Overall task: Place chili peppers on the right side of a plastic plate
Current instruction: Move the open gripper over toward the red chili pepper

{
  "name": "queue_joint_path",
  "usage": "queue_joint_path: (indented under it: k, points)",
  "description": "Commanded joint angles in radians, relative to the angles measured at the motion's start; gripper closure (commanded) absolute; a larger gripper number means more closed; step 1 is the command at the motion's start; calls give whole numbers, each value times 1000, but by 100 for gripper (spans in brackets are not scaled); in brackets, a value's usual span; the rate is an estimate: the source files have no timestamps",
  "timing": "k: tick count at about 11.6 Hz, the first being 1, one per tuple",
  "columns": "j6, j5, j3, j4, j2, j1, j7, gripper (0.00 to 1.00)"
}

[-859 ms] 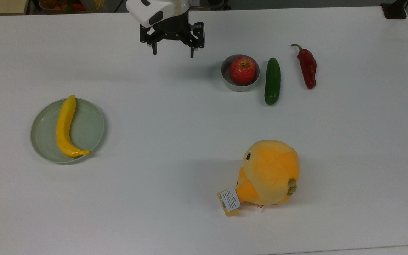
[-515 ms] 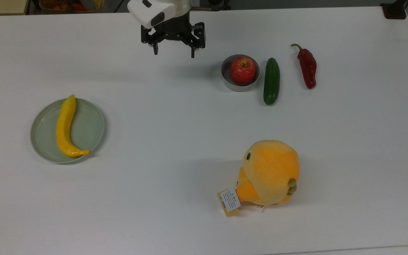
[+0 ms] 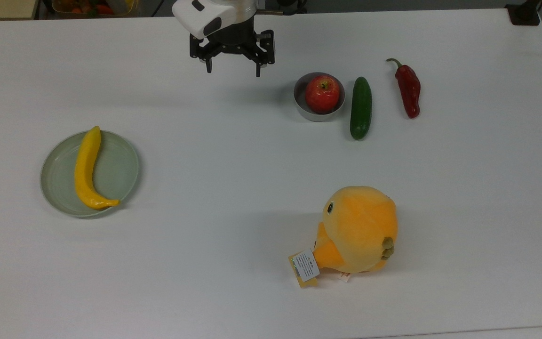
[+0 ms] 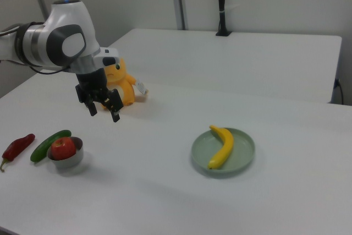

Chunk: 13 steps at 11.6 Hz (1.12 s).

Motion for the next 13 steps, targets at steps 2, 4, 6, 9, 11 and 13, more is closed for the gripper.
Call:
queue_joint_path:
  k: [2, 4, 6, 9, 11, 13]
  points:
    - [0, 20, 93, -4, -4, 0, 89, 0]
    - [2, 35, 138, 34, 31, 0, 173, 0]
    - [0, 49, 155, 95, 83, 31, 259, 0]
    - [2, 52, 213, 152, 141, 85, 366, 0]
    - [2, 49, 282, 166, 168, 99, 443, 0]
    - [22, 46, 386, 166, 184, 112, 513, 0]
